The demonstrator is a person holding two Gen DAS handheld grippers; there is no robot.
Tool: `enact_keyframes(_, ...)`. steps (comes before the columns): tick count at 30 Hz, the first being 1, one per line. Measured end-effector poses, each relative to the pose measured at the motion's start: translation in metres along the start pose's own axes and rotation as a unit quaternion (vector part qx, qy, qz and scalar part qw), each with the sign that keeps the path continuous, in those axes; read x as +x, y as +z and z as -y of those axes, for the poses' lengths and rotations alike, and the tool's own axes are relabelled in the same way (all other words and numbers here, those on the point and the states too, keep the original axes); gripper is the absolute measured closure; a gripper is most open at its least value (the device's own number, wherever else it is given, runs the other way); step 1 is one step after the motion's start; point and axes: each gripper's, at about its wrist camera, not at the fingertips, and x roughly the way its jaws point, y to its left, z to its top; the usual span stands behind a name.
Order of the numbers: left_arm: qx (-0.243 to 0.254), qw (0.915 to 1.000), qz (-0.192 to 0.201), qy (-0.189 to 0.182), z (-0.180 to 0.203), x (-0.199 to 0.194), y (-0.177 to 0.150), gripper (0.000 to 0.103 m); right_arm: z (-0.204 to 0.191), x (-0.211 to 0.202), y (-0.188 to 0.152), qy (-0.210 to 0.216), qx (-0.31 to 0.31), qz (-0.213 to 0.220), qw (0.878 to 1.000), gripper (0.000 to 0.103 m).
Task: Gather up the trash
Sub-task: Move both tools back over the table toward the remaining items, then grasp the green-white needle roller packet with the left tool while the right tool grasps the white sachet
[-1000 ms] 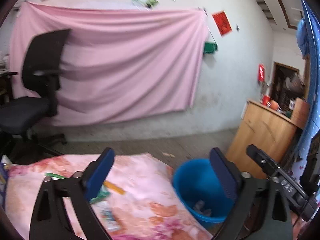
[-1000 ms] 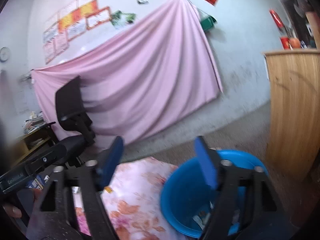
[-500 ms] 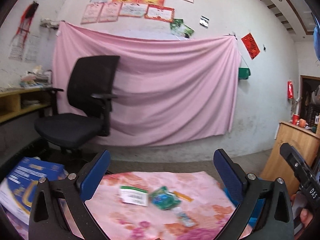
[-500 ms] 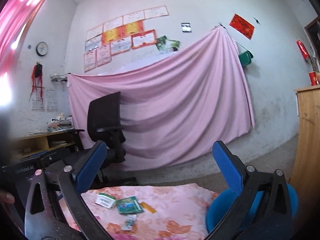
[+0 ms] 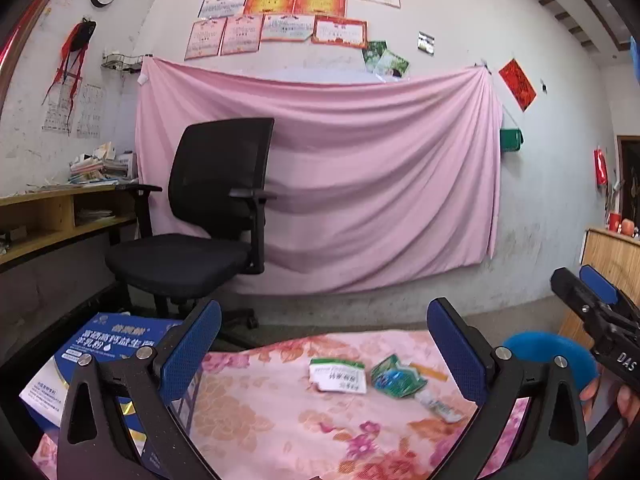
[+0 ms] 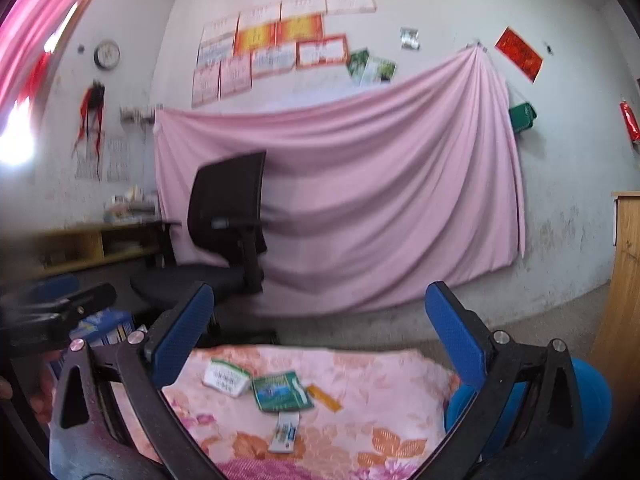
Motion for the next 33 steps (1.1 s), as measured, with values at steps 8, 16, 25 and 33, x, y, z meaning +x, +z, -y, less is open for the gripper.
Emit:
enact_keyframes(8, 0.026, 0.9962, -0.083, 0.005, -0.005, 0.03, -0.028, 0.002, 0.002, 0.051, -0.029, -0.004, 0.0, -0.139, 0.99, 0.0)
enact_keyframes(16, 0.031, 0.9819, -0.186, 0.015, -0.006, 0.071, -0.051, 0.002, 0.017, 0.107, -0.071, 0.003, 0.029, -0.33, 0.944, 0.0)
enact_keyframes(25, 0.035, 0.9616, -0.271, 0.022, -0.006, 0.106, -0.072, 0.002, 0.021, 0.124, -0.094, 0.029, 0.042, -0.406, 0.912, 0.0)
enact_keyframes(33, 0.004, 0.9293, -0.369, -0.01, -0.011, 0.145, -0.089, 0.002, 0.008, 0.135, -0.102, 0.054, 0.017, -0.438, 0.897, 0.0)
